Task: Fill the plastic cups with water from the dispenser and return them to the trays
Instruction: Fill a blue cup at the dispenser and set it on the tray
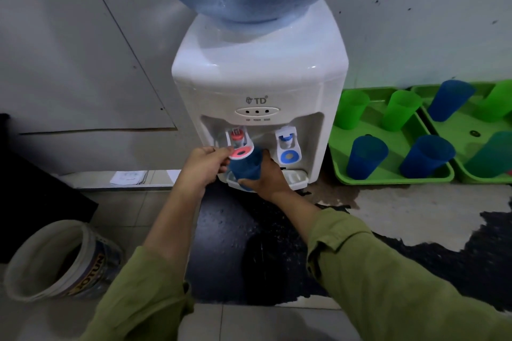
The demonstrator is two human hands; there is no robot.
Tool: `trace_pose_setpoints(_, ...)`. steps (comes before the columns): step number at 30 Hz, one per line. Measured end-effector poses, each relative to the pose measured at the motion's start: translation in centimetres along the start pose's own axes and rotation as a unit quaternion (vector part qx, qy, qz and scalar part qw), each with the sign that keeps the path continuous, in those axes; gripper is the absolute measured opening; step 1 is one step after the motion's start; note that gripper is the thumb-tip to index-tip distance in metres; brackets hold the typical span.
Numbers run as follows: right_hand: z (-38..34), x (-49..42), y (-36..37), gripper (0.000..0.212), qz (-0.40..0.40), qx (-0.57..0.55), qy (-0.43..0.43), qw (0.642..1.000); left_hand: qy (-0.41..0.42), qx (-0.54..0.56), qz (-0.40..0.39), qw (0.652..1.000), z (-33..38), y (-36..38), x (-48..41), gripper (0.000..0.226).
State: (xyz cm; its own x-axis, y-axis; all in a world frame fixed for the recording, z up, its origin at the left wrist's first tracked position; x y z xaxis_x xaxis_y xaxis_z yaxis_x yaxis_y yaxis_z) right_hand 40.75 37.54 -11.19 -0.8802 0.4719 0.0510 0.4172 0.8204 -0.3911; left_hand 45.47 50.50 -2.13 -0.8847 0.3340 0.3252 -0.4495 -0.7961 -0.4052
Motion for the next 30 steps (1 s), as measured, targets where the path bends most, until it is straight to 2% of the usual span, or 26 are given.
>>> trace_pose_setpoints(6,0.4,-0.2,0.3,0.069,0.009,-0.006,-0.009,1.0,0.038,-0.055,0.032,0.997,-2.0,0.8,-1.0,0.025)
trace_pose_setpoints(10,0.7,-0.5,0.4,0.071,0.0,0.003,-0.004,1.0,0.078,-0.153,0.069,0.983,-2.5,1.1,-2.3,0.021)
trace_pose_setpoints(16,0.7,-0.7,0.5,0.07,-0.004,0.016,-0.006,1.0,0.111,-0.198,0.124,0.966,-2.2,1.4,-3.2,0.015)
trace_pose_setpoints(19,0.7,-0.6,0.4,0.069,-0.004,0.009,0.001,1.0,0.131,-0.176,0.151,0.964,-2.2,1.3,-2.6,0.013)
trace_pose_setpoints(24,1.0,-0.2,0.3,0.064,0.012,0.022,0.032,0.999,0.137,-0.07,0.192,0.969,-2.6,0.7,-1.0,0.007)
trace_pose_setpoints(27,1.3,0.3,0.3,0.06,0.02,0.077,0.048,0.996,0.128,-0.048,0.179,0.974,-3.7,1.0,-0.5,0.009)
trace_pose_setpoints(30,1.7,1.2,0.1,0.059,0.028,0.083,0.08,0.993,0.108,-0.042,0.15,0.982,-5.8,1.8,-1.1,0.014)
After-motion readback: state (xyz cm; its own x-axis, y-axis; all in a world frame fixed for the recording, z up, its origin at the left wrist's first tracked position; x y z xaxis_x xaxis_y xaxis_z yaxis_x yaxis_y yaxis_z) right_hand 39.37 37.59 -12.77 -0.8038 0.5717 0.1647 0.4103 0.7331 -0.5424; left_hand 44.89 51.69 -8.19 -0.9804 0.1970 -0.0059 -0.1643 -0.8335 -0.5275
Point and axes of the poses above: each hand's wrist, its own x-axis away from the middle knuckle, its own y-axis out of the palm, z = x × y, the point moved 7 cm from there along -x, towards the middle knuckle, and after that the axes turned 6 degrees about -x, right-handed, at the moved point
